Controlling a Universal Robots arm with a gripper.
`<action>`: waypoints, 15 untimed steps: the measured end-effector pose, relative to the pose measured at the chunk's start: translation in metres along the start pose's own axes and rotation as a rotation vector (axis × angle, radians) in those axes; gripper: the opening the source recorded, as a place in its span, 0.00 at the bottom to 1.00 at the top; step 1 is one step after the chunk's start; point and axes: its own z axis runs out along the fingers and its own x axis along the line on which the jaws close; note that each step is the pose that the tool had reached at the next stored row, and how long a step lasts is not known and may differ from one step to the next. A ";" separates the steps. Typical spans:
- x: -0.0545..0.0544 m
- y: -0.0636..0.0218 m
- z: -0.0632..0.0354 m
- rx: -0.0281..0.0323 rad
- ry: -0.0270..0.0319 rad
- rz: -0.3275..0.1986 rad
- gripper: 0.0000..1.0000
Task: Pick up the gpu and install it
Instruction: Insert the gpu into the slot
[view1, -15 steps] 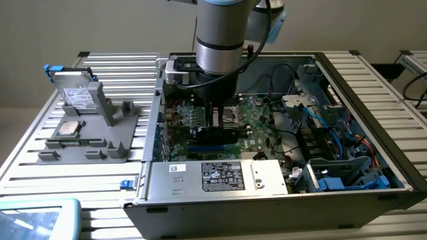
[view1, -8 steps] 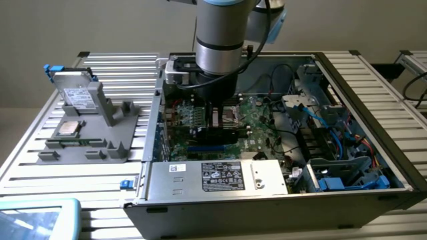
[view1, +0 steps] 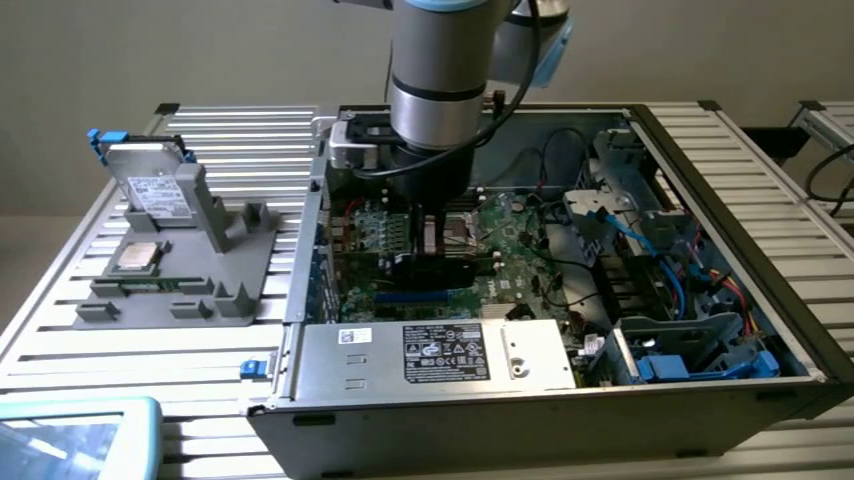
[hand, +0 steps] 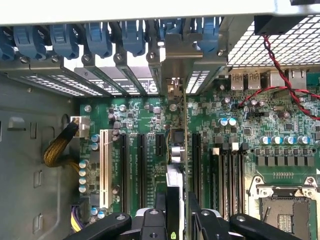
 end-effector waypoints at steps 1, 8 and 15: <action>0.000 0.0003 0.0001 0.0000 0.0001 0.000 0.27; 0.000 0.0004 0.0020 -0.0007 0.0000 0.000 0.27; -0.001 0.0015 0.0026 -0.0007 -0.0001 0.000 0.27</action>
